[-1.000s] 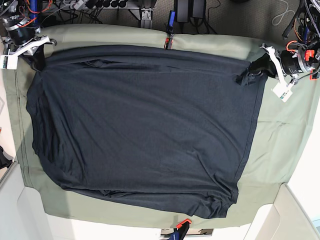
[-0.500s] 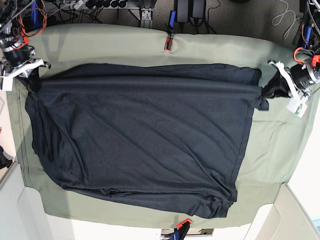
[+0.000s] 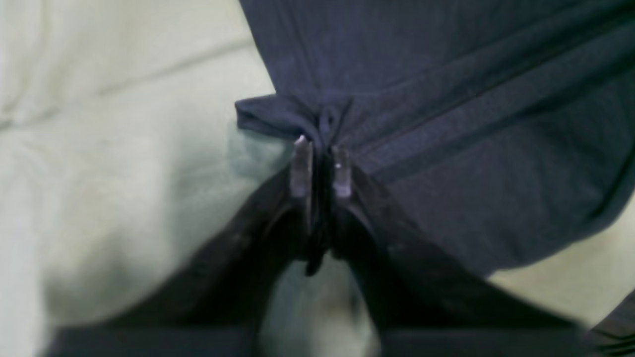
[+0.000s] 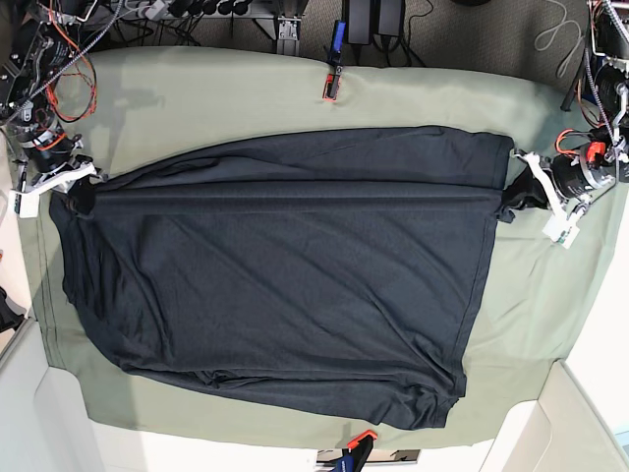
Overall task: Fold the T-shirt properly
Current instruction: 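Lift both shoulder corners and pull them across the shirt toward the hem, then lower the folded edge onto the shirt and open both grippers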
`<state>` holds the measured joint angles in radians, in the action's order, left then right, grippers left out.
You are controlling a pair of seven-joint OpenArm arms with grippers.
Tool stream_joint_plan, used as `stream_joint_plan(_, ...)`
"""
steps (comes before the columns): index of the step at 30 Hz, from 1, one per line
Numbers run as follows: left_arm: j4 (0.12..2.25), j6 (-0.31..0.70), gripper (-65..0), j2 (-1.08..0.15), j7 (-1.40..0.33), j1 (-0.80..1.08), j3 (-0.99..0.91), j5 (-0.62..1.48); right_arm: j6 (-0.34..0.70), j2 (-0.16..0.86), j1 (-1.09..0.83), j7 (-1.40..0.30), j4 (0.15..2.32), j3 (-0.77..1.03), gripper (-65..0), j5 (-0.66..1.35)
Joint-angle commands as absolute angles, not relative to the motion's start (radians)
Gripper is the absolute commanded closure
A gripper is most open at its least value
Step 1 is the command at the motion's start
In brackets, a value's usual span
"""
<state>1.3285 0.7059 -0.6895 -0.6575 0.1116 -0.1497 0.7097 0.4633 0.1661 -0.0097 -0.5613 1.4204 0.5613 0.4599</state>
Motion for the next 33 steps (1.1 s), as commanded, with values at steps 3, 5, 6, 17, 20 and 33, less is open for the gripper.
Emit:
stream_joint_plan(3, 1.298, 0.698, -25.3, -0.715, -0.644, 0.058, -0.147, 0.713, 0.457, 0.183, 0.041, -0.527, 1.389, 0.567, 0.0, 0.471)
stream_joint_plan(5, 1.285, 0.698, -28.8, -0.716, -0.655, 0.052, -0.147, 0.717, 0.457, 0.183, 0.041, -0.529, 1.381, 0.567, -14.0, 0.49)
stream_joint_plan(6, 1.285, 0.698, -28.8, -0.715, -0.688, 0.053, -0.147, 0.722, 0.457, 0.183, 0.038, -0.538, 1.382, 0.567, -20.3, 0.495)
stream_joint_plan(17, 1.306, 0.698, -28.8, -0.776, -1.127, 0.186, -0.242, 1.185, 0.479, 0.183, -0.035, -0.653, 1.518, 0.622, -25.0, 0.6)
stream_joint_plan(20, 1.306, 0.698, -28.8, -0.775, -1.12, 0.231, -0.306, 1.202, 0.479, 0.183, -0.074, -0.653, 1.554, 0.623, -25.0, 0.599)
stream_joint_plan(33, 1.306, 0.698, -28.8, -0.665, -1.122, 0.252, -0.328, 1.223, 0.479, 0.185, -0.12, -0.652, 1.569, 0.623, -25.0, 0.617)
